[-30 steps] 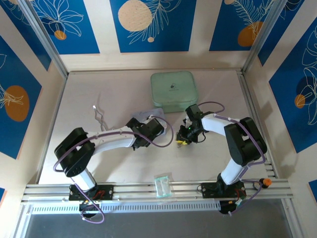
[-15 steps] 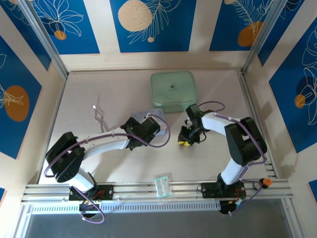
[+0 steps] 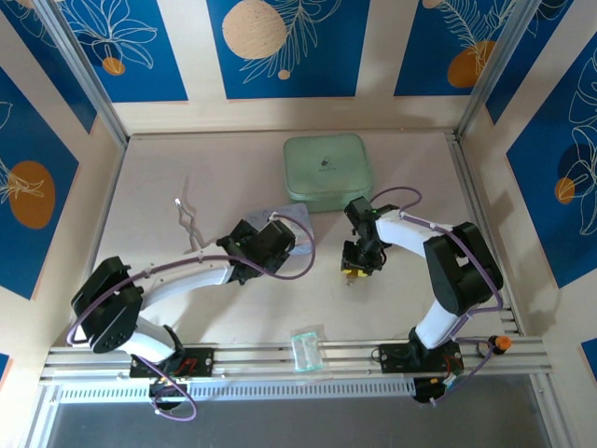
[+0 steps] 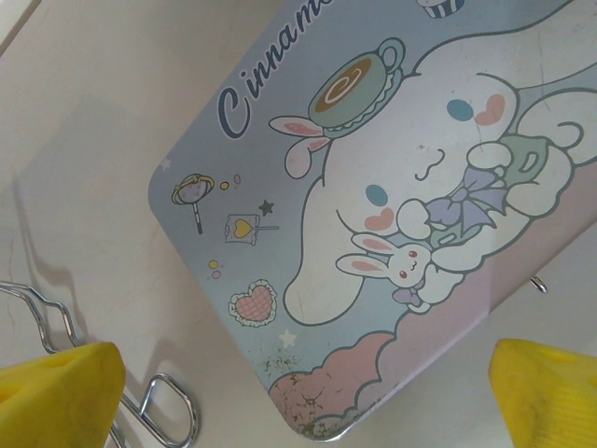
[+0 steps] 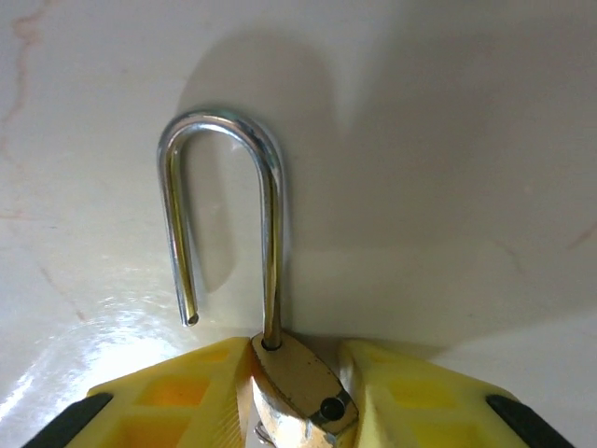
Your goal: Unlock a padlock with a key
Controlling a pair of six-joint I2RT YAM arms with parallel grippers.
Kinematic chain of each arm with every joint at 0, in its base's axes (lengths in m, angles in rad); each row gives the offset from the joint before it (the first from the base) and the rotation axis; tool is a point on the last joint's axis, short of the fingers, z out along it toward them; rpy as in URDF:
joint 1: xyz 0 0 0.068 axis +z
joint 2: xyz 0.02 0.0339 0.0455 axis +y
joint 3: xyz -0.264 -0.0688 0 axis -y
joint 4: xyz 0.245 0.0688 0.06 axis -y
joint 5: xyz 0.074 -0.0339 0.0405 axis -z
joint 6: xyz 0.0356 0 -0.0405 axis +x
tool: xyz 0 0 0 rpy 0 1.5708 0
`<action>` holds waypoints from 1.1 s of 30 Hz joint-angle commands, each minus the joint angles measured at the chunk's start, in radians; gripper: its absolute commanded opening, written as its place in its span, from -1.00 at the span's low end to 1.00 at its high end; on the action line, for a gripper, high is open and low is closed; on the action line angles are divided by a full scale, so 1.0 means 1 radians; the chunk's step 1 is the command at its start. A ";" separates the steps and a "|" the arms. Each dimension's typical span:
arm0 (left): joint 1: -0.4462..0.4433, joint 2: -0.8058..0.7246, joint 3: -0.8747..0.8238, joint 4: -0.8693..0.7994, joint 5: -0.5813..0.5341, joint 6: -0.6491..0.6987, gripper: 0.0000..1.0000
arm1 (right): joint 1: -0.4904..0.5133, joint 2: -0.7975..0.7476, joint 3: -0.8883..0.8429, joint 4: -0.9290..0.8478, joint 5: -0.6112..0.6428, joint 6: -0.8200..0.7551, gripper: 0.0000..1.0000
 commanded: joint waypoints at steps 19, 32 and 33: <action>0.047 -0.213 -0.051 0.093 0.046 -0.031 0.99 | 0.045 -0.199 -0.001 -0.062 0.272 -0.034 0.99; 0.361 -0.458 -0.450 0.698 -0.032 0.197 0.99 | -0.057 -0.488 -0.231 0.580 0.553 -0.498 0.99; 0.390 -0.447 -0.462 0.719 -0.028 0.217 0.99 | -0.101 -0.493 -0.252 0.615 0.523 -0.501 0.98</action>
